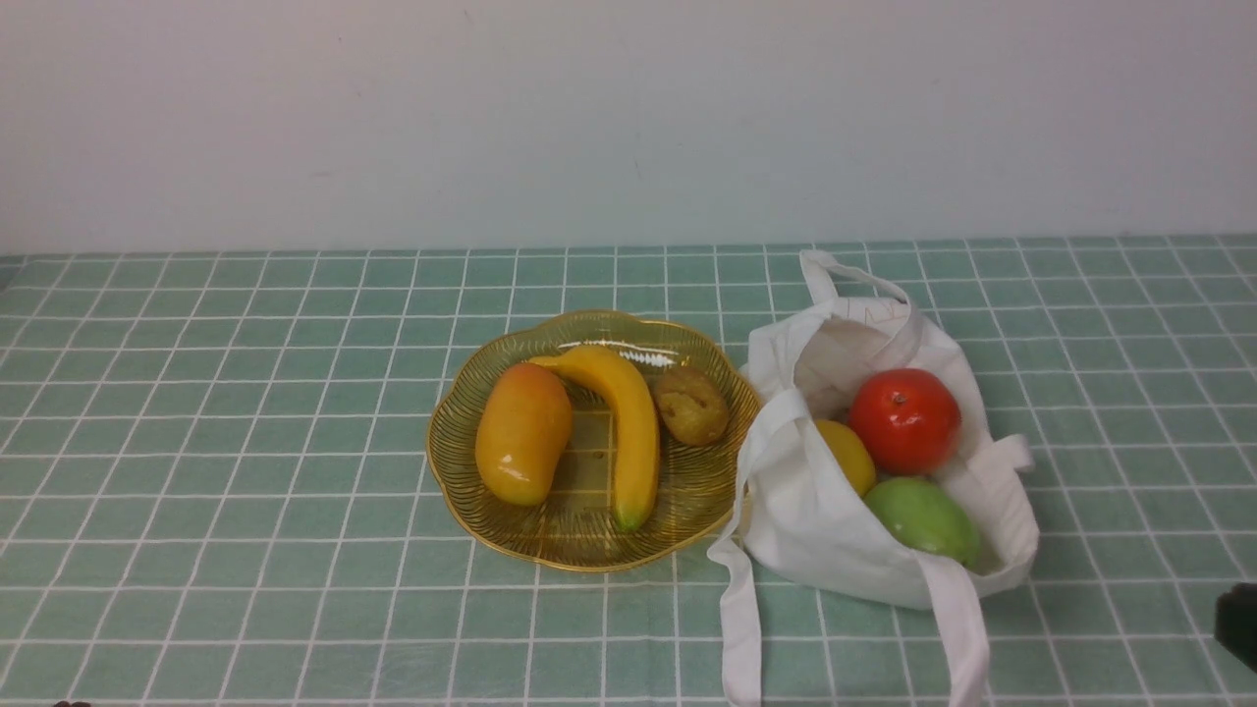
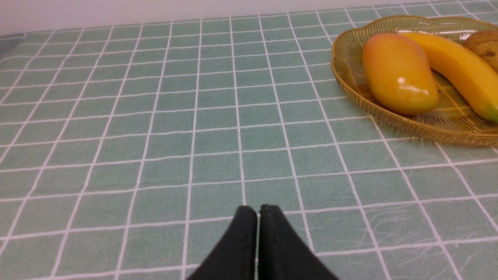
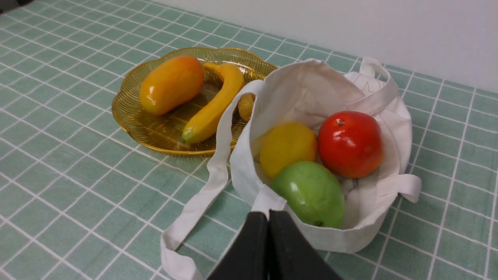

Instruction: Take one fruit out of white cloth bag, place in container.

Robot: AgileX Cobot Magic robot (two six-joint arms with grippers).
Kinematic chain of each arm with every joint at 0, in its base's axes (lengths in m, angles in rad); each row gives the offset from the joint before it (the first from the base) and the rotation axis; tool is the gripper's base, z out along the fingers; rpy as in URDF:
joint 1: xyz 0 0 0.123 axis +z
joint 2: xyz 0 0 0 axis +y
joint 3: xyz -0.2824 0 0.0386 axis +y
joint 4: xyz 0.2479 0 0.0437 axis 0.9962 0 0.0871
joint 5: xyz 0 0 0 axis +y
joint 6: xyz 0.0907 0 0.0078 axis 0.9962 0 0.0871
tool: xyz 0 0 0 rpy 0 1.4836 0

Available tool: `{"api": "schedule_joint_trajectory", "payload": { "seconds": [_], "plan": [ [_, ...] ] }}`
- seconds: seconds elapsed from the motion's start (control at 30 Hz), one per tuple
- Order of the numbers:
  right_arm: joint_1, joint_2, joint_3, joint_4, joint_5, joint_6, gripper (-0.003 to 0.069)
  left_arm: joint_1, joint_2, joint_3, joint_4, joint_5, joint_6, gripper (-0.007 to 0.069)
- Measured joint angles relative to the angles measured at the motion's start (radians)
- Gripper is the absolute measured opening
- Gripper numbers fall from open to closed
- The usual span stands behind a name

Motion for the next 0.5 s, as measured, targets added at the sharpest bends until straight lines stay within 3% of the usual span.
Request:
{"api": "schedule_joint_trajectory", "payload": {
  "seconds": [0.27,0.4,0.5],
  "plan": [
    [-0.114,-0.120,0.103,0.030,-0.122,0.001,-0.0015,0.000,0.000,0.000,0.000,0.000,0.000,-0.0008],
    [-0.208,-0.236,0.269,0.055,-0.280,0.003,-0.0015,0.000,0.000,0.000,0.000,0.000,0.000,-0.0008],
    [-0.241,-0.292,0.352,0.047,-0.307,0.003,-0.0015,0.000,0.000,0.000,0.000,0.000,0.000,-0.0008]
  ]
}}
